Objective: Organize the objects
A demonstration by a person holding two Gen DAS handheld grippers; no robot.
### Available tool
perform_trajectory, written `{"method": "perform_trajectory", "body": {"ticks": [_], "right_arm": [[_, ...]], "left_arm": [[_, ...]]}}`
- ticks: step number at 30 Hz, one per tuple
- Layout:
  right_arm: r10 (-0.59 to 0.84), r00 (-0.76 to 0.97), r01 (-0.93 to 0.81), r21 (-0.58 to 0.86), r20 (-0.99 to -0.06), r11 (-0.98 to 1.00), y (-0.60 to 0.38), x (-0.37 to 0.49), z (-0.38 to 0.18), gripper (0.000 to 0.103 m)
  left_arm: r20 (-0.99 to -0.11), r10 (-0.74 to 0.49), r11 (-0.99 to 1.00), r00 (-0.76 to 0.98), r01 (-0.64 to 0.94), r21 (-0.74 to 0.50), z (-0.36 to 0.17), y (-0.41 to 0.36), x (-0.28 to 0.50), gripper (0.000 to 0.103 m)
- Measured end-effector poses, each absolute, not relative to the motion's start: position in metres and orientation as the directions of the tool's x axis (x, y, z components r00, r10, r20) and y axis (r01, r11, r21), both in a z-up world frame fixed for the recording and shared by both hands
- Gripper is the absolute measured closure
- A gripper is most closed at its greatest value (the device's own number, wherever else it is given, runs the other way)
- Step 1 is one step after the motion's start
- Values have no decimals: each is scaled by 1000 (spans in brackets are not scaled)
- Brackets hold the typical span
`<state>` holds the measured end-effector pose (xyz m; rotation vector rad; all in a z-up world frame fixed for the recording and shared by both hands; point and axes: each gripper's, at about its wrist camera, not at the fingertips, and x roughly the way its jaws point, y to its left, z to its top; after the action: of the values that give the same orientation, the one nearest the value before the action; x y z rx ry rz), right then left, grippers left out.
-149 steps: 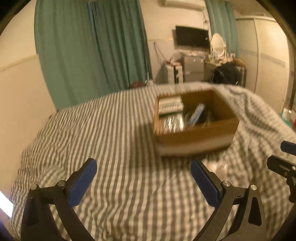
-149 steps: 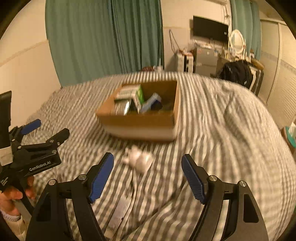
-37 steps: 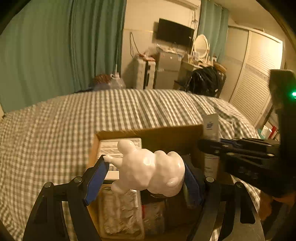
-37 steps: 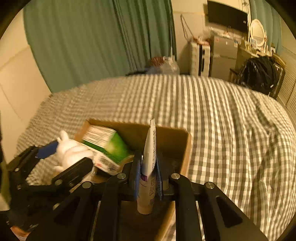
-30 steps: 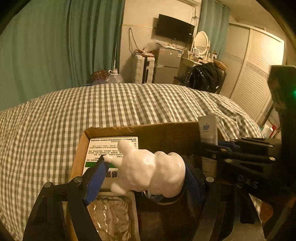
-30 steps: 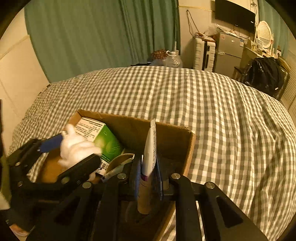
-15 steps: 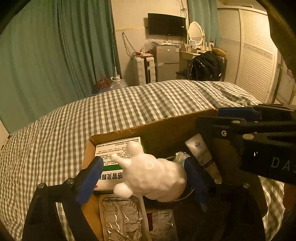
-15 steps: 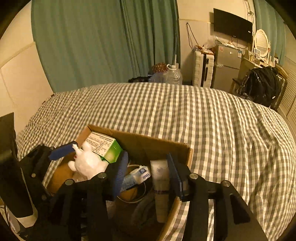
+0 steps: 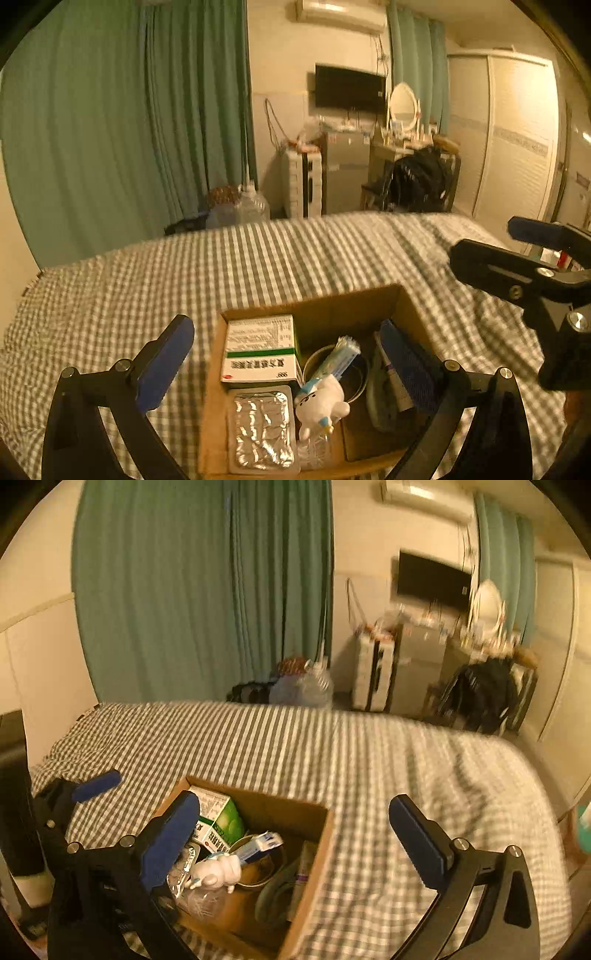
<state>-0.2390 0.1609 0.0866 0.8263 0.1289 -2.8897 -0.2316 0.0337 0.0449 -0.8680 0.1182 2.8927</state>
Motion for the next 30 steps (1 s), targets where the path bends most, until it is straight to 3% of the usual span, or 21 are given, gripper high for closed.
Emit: {"method": "perform_trajectory", "body": {"ticks": [7, 14, 20, 30], "right_arm": [[-84, -878, 121, -49, -471, -991, 160, -177, 138, 0], [-70, -902, 77, 0, -427, -997, 166, -107, 151, 0], [-17, -954, 12, 20, -300, -1000, 166, -40, 120, 0], [-7, -943, 18, -29, -333, -999, 147, -53, 36, 0]], "left_arm": [[-452, 73, -994, -889, -103, 41, 108, 12, -172, 0], [-400, 73, -995, -914, -95, 35, 129, -8, -117, 0], [-309, 87, -996, -947, -79, -40, 122, -30, -72, 0], [-324, 1, -1000, -946, 7, -22, 61, -33, -40, 0]]}}
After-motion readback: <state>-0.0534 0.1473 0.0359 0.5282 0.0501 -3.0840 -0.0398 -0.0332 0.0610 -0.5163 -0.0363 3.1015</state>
